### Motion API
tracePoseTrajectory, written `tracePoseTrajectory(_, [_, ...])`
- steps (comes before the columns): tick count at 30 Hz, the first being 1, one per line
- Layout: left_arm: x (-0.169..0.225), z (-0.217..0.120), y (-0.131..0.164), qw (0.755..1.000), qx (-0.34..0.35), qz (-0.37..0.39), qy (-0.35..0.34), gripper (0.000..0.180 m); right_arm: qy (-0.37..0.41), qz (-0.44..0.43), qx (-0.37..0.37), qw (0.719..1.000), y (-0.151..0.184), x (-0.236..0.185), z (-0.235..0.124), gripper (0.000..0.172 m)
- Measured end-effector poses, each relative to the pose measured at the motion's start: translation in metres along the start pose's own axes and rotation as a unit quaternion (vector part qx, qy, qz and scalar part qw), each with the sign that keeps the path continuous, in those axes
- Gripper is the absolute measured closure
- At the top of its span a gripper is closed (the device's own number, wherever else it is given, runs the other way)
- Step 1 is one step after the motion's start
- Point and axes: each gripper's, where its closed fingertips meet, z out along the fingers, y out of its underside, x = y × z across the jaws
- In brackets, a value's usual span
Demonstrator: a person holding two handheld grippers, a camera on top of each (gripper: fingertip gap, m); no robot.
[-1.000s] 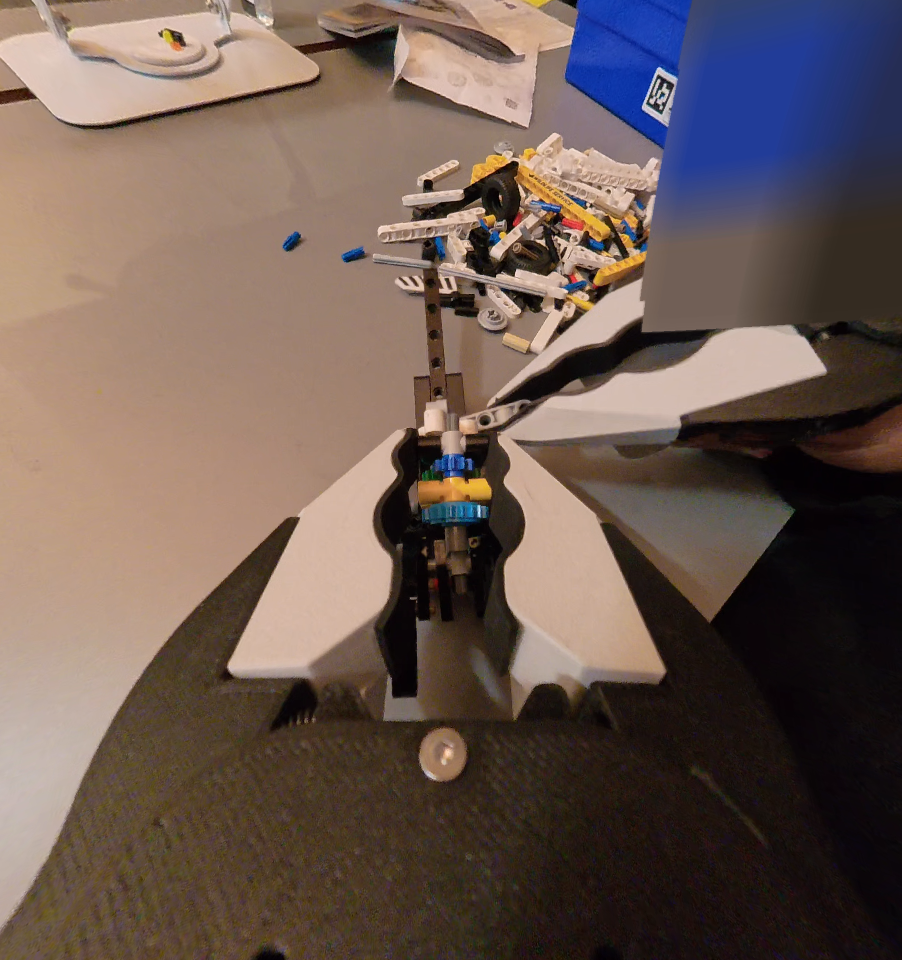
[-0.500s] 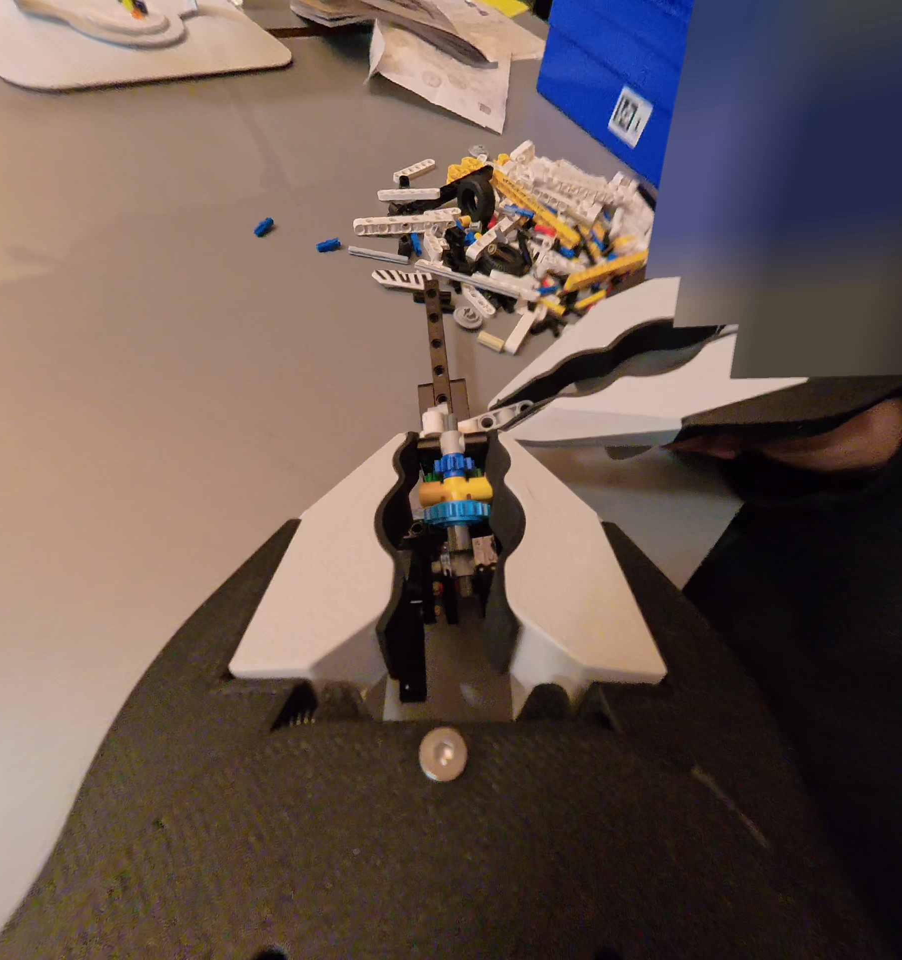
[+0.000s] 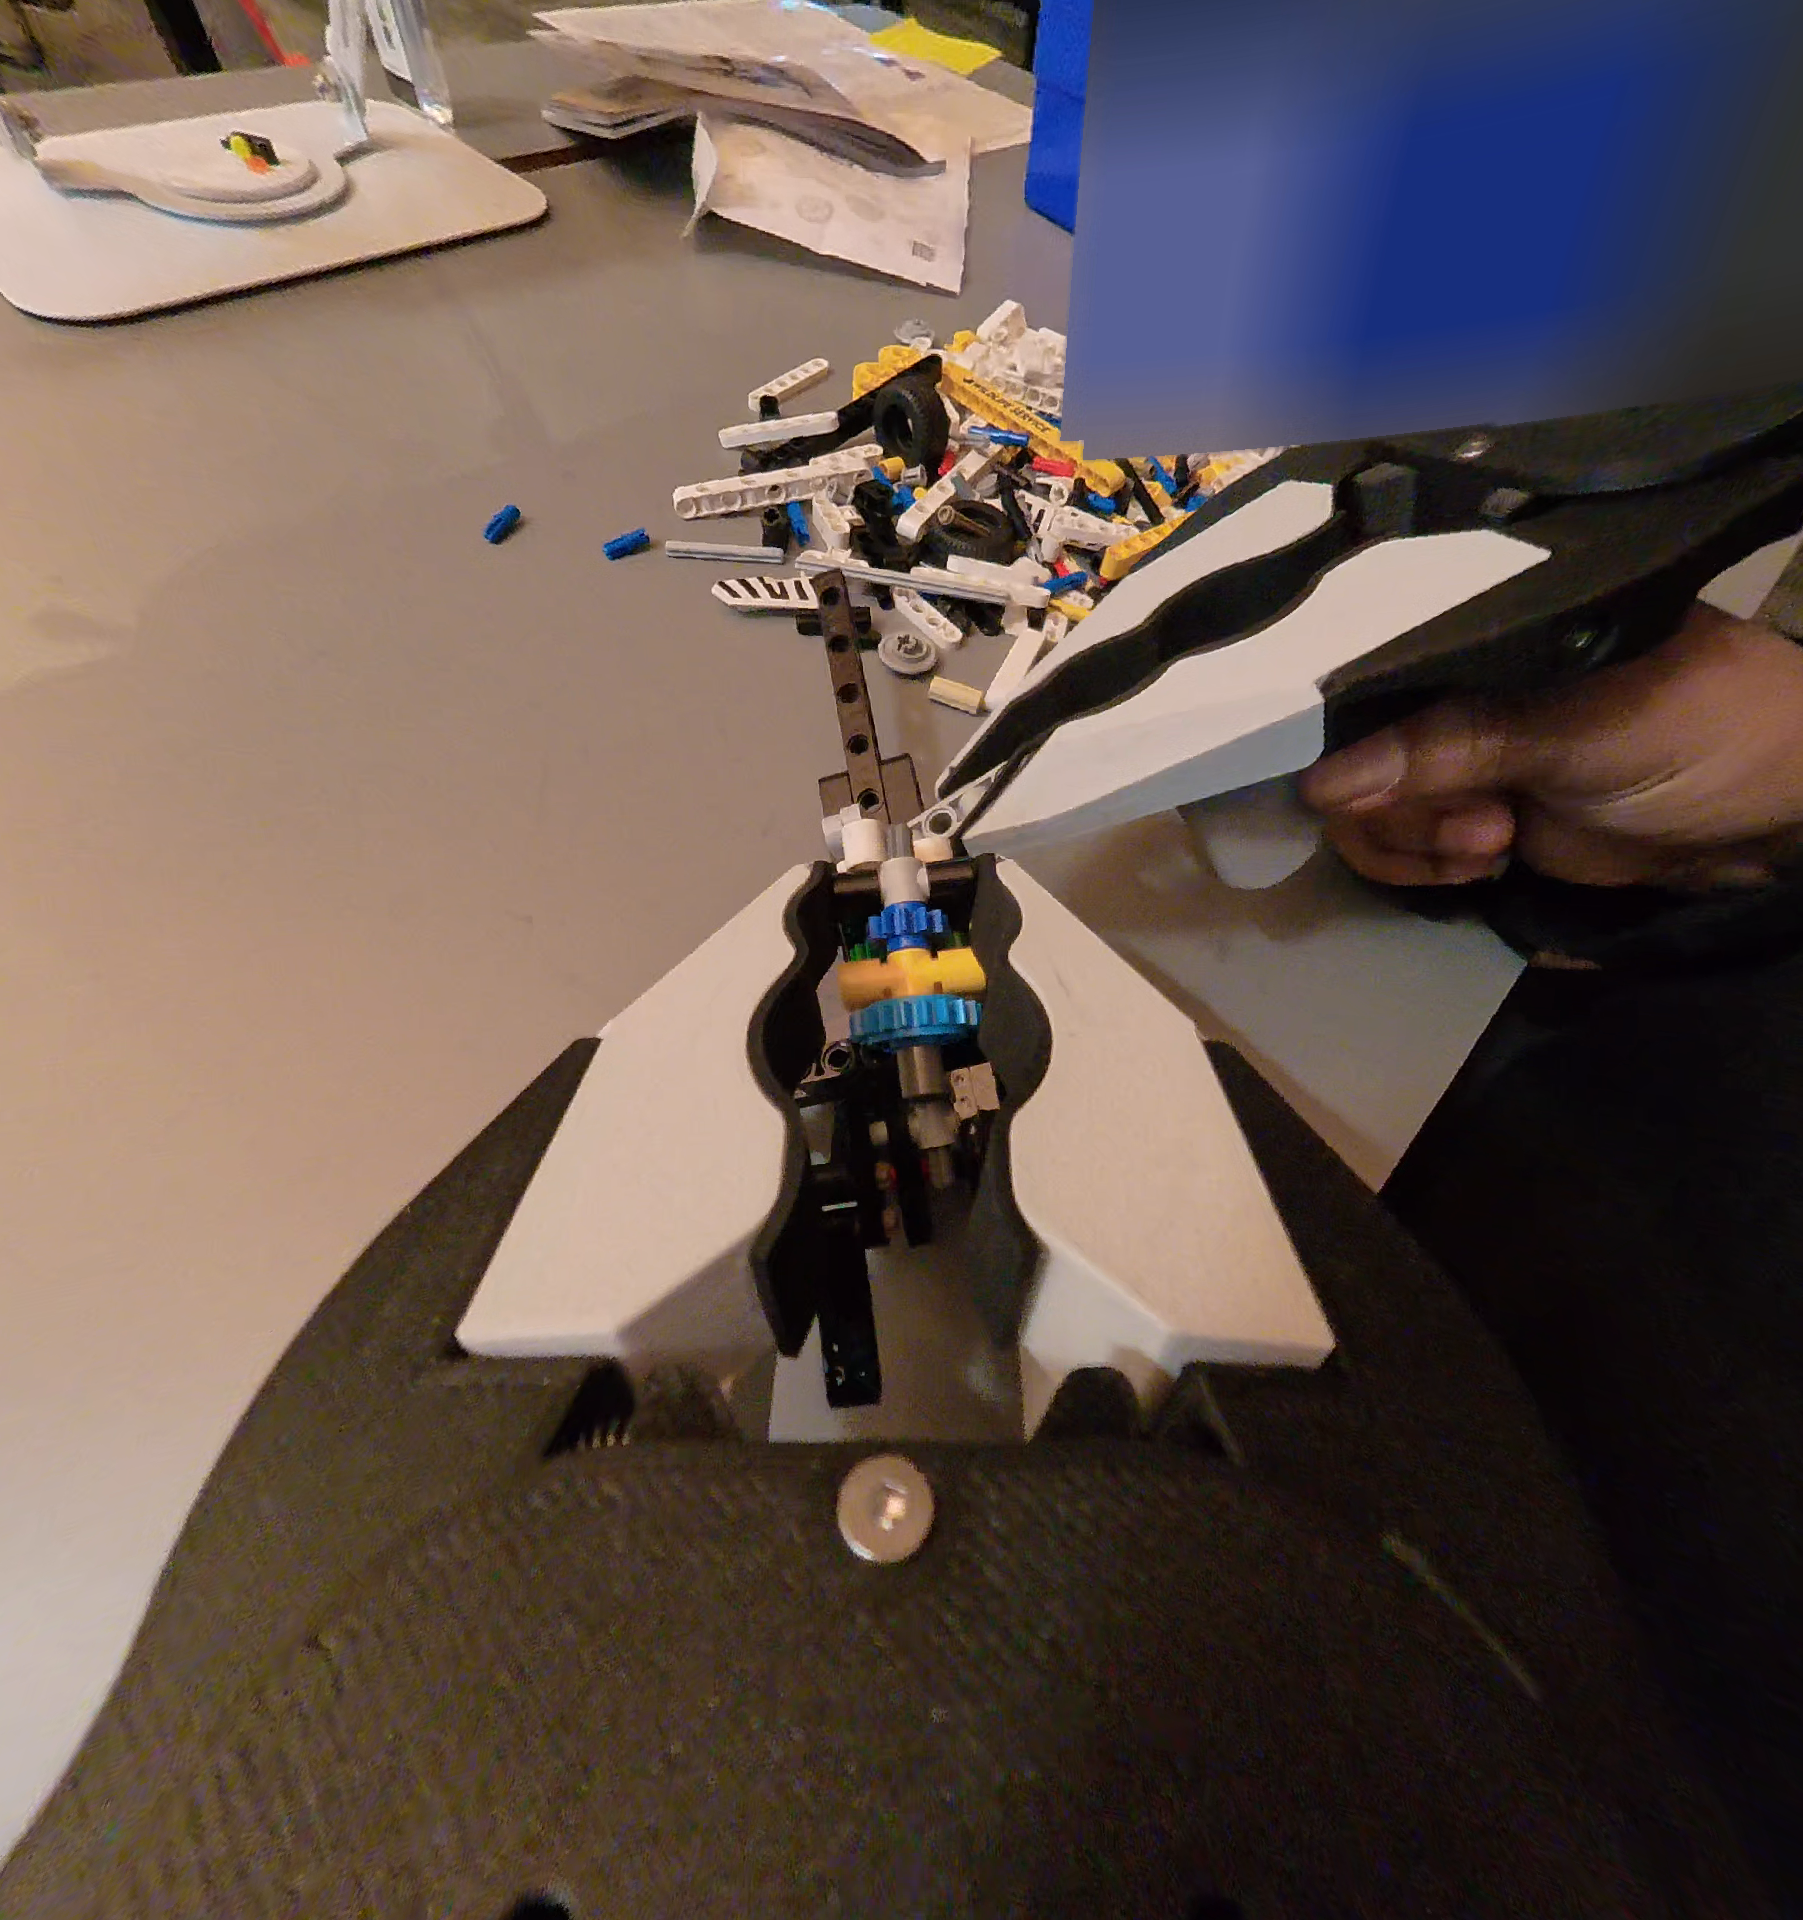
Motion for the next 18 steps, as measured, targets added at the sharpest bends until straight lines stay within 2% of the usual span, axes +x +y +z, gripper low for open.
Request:
tracePoseTrajectory(6, [-0.001,-0.002,0.001,1.000,0.002,0.019,-0.009,0.153,-0.036,0.075,0.012,0.996,-0.001,-0.002,0.001,0.166])
tracePoseTrajectory(11, [-0.009,-0.002,0.001,0.999,0.004,-0.035,-0.022,0.155,0.043,-0.072,-0.012,0.996,0.006,-0.004,0.002,0.166])
tracePoseTrajectory(14, [-0.007,-0.001,0.002,0.999,-0.002,-0.020,-0.030,0.155,0.060,-0.120,-0.024,0.991,0.010,-0.004,-0.001,0.165])
tracePoseTrajectory(18, [-0.004,-0.001,0.002,0.999,0.004,-0.031,-0.008,0.155,0.058,-0.158,-0.024,0.985,0.012,-0.009,-0.003,0.164])
